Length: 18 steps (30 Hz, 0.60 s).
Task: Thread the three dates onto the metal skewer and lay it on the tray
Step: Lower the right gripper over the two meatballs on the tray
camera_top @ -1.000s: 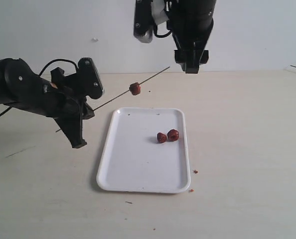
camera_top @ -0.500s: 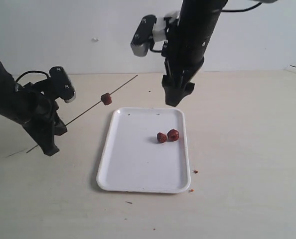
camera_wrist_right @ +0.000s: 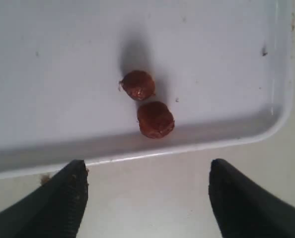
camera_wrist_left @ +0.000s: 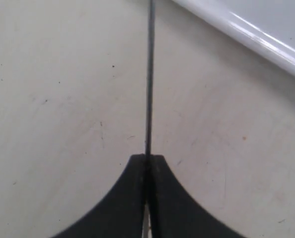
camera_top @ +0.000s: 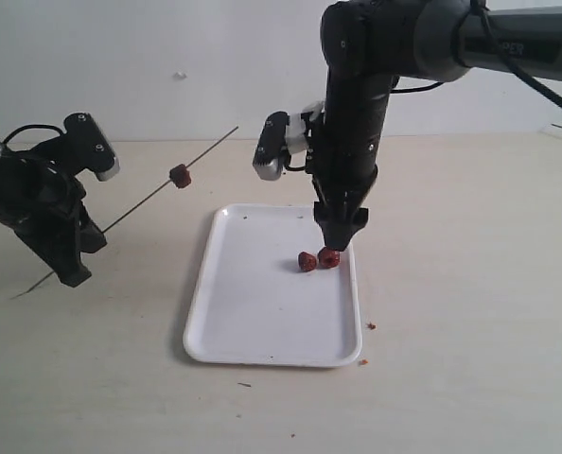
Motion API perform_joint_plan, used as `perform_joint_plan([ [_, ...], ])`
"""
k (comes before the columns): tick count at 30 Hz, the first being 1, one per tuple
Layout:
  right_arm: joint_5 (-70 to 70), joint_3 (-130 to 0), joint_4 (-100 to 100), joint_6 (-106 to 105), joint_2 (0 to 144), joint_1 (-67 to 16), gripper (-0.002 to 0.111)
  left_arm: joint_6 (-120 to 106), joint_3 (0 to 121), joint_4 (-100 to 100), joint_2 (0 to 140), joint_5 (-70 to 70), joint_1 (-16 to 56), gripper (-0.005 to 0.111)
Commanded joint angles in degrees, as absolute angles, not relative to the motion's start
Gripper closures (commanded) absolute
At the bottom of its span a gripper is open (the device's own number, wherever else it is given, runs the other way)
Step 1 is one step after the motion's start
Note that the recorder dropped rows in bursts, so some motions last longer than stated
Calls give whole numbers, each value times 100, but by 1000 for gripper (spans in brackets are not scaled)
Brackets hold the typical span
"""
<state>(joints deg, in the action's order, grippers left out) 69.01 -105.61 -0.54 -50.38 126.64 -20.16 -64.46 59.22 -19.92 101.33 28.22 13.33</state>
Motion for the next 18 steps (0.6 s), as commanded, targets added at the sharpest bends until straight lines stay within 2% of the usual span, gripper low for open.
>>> perform_joint_plan([
  [1, 6859, -10550, -247, -5907, 12767, -2000, 42, -6387, 5946, -1966, 10057, 2861, 1316, 107],
  [13, 6337, -10550, 381, -6294, 13074, -2000, 42, -5867, 5946, -1790, 10057, 2861, 1251, 107],
  [18, 6337, -10550, 760, -6294, 13173, -2000, 42, -5373, 5946, -1742, 10057, 2831, 974, 107],
])
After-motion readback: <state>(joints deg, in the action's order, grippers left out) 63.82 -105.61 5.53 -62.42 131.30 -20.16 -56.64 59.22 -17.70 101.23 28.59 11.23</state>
